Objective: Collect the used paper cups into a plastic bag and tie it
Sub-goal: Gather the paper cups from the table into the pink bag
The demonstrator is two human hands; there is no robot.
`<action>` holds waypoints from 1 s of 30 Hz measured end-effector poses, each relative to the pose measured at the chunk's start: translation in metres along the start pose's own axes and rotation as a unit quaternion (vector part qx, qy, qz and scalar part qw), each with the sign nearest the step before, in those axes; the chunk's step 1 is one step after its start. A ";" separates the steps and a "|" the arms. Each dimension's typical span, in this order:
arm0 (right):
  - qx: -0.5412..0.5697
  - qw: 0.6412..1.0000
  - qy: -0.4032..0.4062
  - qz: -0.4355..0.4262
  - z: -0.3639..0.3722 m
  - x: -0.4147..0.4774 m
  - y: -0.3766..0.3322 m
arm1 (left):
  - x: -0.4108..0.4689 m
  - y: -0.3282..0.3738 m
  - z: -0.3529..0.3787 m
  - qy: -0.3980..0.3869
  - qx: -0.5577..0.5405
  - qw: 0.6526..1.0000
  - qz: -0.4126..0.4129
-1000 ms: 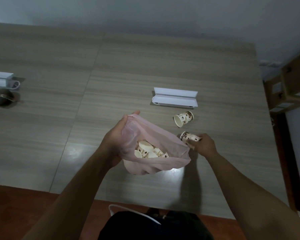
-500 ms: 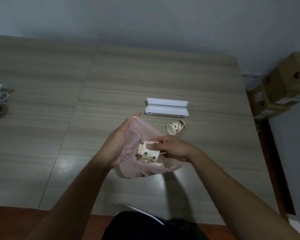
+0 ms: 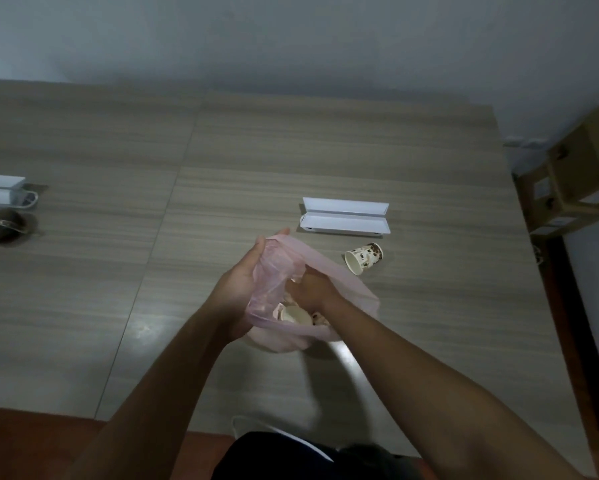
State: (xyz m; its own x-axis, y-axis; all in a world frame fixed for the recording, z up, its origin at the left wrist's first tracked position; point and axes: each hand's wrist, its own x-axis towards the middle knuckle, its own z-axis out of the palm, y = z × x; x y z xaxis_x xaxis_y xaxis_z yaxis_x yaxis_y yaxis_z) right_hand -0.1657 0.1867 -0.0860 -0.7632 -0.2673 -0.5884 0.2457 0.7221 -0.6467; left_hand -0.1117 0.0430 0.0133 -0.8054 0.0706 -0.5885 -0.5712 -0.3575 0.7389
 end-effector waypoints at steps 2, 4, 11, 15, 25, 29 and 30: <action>-0.093 0.994 -0.055 0.018 -0.017 -0.001 0.000 | 0.004 0.001 -0.008 0.013 -0.009 1.000 0.005; -0.127 0.991 0.029 -0.019 -0.036 0.001 0.005 | 0.005 0.000 -0.012 0.023 -0.018 1.000 0.005; 0.177 0.954 0.242 -0.021 -0.107 -0.003 0.038 | 0.002 -0.006 -0.029 0.001 -0.057 0.998 -0.004; 0.112 0.950 0.290 -0.001 -0.106 0.024 0.075 | -0.006 -0.005 -0.031 -0.002 -0.026 1.000 -0.017; -0.188 0.975 0.037 0.114 -0.058 0.050 0.125 | -0.017 -0.006 -0.036 -0.008 0.006 1.000 -0.007; -0.227 0.966 0.078 0.094 -0.050 0.052 0.144 | -0.018 -0.010 -0.042 0.021 0.045 0.999 0.007; -0.216 0.967 0.100 0.092 -0.050 0.052 0.147 | -0.019 -0.009 -0.041 0.027 0.045 0.999 0.010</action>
State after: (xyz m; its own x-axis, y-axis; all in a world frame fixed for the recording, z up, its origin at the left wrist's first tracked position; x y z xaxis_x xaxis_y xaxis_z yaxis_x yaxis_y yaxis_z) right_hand -0.1993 0.3114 -0.1874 -0.8415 -0.0109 -0.5402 0.1490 0.9563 -0.2514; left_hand -0.0845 0.0064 0.0046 -0.8087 0.0132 -0.5881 -0.5687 -0.2731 0.7758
